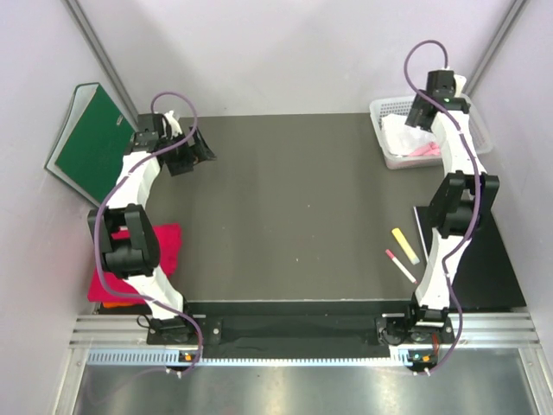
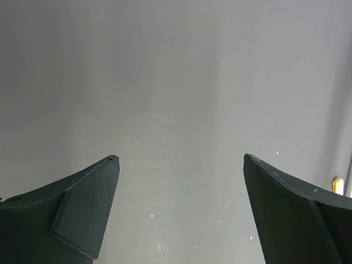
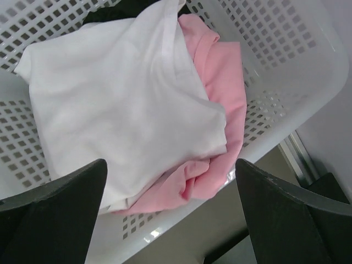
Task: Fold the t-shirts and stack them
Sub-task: Grab crumpled tshirt from bin with the right arm
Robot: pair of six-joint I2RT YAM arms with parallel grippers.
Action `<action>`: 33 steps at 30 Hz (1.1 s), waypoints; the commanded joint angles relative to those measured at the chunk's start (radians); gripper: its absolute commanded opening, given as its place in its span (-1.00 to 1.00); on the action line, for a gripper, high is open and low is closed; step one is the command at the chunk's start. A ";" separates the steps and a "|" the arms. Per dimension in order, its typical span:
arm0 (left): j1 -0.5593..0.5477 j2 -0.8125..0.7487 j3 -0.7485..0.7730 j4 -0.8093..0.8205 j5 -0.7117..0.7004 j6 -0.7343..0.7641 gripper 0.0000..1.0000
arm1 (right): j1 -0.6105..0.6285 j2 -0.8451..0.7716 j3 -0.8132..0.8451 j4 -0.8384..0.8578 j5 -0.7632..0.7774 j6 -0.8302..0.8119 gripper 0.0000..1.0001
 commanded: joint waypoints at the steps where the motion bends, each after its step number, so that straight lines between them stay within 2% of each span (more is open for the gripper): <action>1: 0.005 0.012 -0.008 0.024 0.028 0.013 0.97 | -0.046 0.051 0.093 0.030 -0.109 -0.018 0.99; 8: 0.003 0.026 -0.028 0.018 0.040 0.014 0.97 | -0.086 0.175 0.150 0.136 -0.248 -0.033 0.89; 14: 0.003 0.034 -0.037 0.009 0.047 0.008 0.97 | -0.092 0.267 0.194 0.168 -0.274 -0.005 0.81; 17: -0.001 0.034 -0.027 0.007 0.056 0.011 0.97 | -0.091 0.299 0.205 0.177 -0.269 0.002 0.68; 20: -0.003 0.031 -0.007 0.000 0.051 0.014 0.97 | -0.092 0.324 0.213 0.177 -0.260 0.007 0.28; 21: -0.003 0.029 -0.005 -0.002 0.051 0.016 0.97 | -0.094 0.329 0.214 0.176 -0.262 0.008 -0.33; 22: -0.005 0.029 0.001 -0.002 0.050 0.019 0.97 | -0.094 0.332 0.225 0.173 -0.263 0.015 -0.72; 23: -0.005 0.031 0.000 -0.002 0.045 0.017 0.96 | -0.094 0.327 0.225 0.171 -0.262 0.016 -0.98; 28: -0.008 0.048 0.000 0.000 0.062 0.000 0.93 | -0.094 0.269 0.225 0.171 -0.258 0.022 -1.00; 33: -0.018 0.049 -0.010 0.016 0.065 -0.010 0.93 | -0.094 0.132 0.225 0.188 -0.248 0.025 -1.00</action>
